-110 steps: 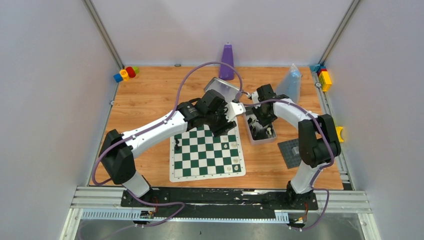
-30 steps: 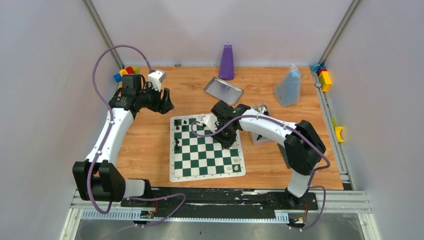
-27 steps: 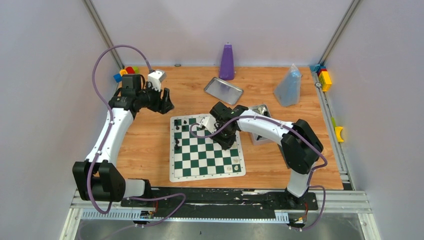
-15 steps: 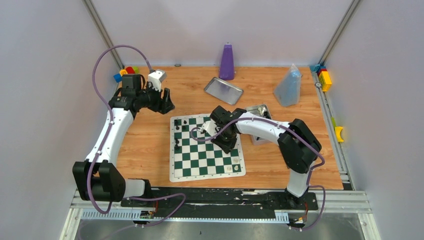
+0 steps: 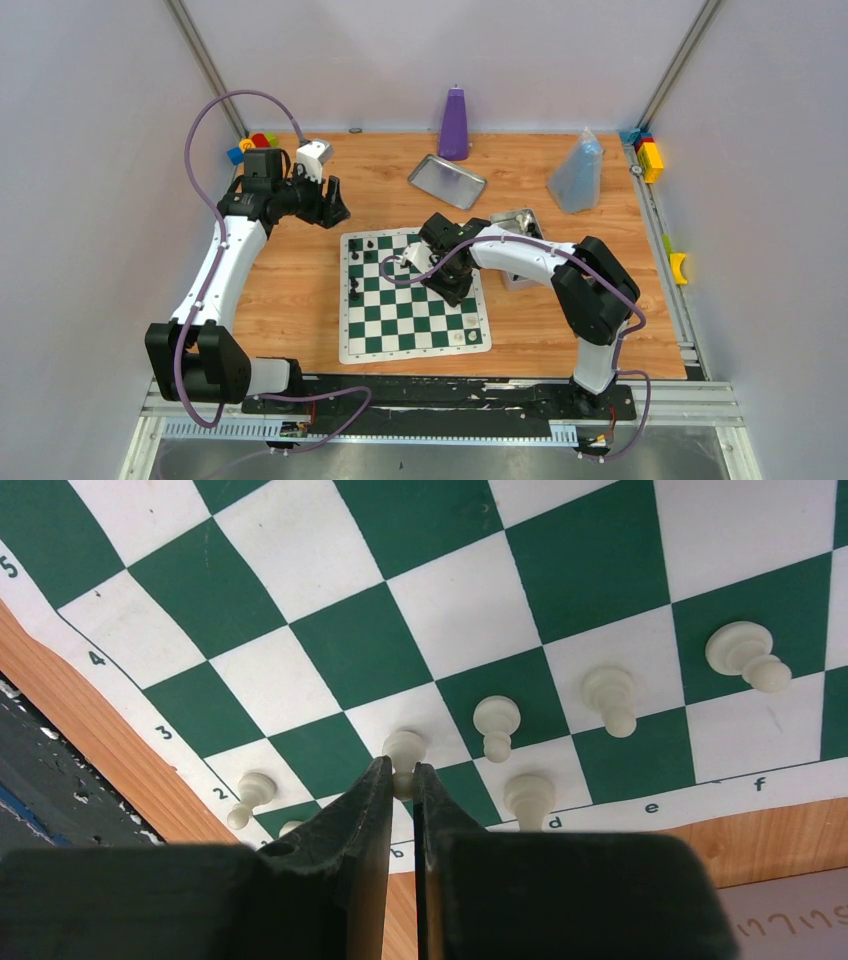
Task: Set up the chess pieces on the board
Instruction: Place the chess piece on the chessboard.
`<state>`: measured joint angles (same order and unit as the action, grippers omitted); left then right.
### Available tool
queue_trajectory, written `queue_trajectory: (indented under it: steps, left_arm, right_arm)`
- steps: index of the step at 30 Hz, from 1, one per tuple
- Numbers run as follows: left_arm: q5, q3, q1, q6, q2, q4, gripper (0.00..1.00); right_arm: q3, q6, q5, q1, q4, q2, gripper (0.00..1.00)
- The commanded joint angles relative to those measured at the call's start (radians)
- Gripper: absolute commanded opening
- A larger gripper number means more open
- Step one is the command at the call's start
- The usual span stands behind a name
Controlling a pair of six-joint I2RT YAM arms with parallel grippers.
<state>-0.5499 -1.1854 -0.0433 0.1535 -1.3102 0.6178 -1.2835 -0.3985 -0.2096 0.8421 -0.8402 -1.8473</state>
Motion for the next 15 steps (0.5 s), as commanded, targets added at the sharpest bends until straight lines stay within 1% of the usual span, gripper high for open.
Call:
queue_trajectory:
  steps: [1, 4, 9, 15]
  left_arm:
    - [-0.025, -0.017, 0.005, -0.013, 0.015, -0.021, 0.71]
    - [-0.024, -0.016, 0.005, -0.012, 0.013, -0.021, 0.71]
    - [-0.023, -0.014, 0.005, -0.010, 0.012, -0.023, 0.71]
    - [-0.023, -0.012, 0.006, -0.010, 0.015, -0.021, 0.71]
  right_arm:
    - [-0.002, -0.002, 0.007, 0.008, 0.028, -0.015, 0.11]
    - [0.002, -0.002, 0.010, 0.014, 0.029, -0.017, 0.17]
    - [0.004, 0.001, 0.016, 0.016, 0.033, -0.020, 0.23]
    - [-0.001, 0.007, 0.038, 0.016, 0.031, 0.010, 0.41]
